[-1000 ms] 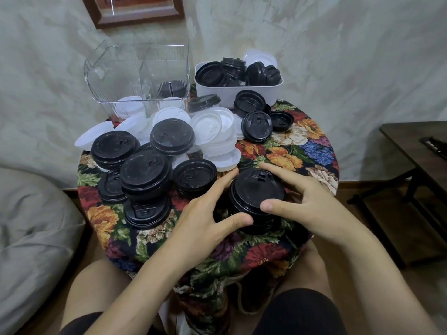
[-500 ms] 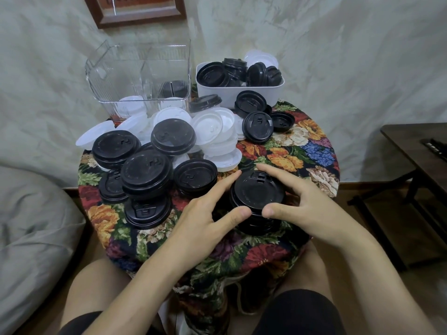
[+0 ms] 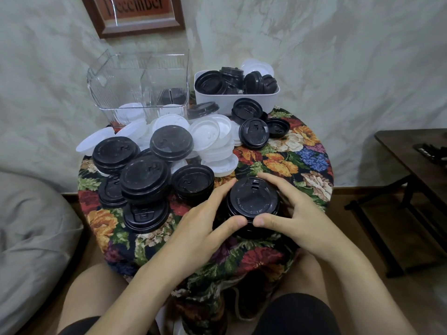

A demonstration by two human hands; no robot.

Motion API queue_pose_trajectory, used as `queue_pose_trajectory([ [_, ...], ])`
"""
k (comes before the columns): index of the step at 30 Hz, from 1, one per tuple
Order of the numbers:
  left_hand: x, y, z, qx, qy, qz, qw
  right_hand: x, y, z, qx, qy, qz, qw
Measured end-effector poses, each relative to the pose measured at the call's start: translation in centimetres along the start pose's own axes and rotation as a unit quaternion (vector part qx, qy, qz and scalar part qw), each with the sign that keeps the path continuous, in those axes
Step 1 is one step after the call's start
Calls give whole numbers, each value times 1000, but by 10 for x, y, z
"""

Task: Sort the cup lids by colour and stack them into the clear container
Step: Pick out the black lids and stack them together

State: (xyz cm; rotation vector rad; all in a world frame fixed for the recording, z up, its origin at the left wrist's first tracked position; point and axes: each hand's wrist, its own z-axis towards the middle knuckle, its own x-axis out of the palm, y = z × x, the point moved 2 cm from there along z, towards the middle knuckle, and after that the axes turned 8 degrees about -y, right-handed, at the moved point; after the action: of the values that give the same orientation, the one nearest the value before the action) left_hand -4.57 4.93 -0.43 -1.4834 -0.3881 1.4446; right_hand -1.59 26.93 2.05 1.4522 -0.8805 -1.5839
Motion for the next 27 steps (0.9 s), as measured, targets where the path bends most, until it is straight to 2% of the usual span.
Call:
queue_pose_trajectory([
  [10, 12, -14, 18, -12, -37, -39, 998, -14, -4, 7, 2, -53, 43, 998],
  [22, 17, -10, 25, -28, -76, -60, 995, -29, -7, 31, 14, 22, 75, 997],
  [24, 18, -10, 24, -27, -79, -58, 995, -37, -5, 47, 17, -6, 60, 998],
  [27, 19, -10, 24, -24, -79, -55, 995, -46, -17, 83, 11, -98, 16, 995],
])
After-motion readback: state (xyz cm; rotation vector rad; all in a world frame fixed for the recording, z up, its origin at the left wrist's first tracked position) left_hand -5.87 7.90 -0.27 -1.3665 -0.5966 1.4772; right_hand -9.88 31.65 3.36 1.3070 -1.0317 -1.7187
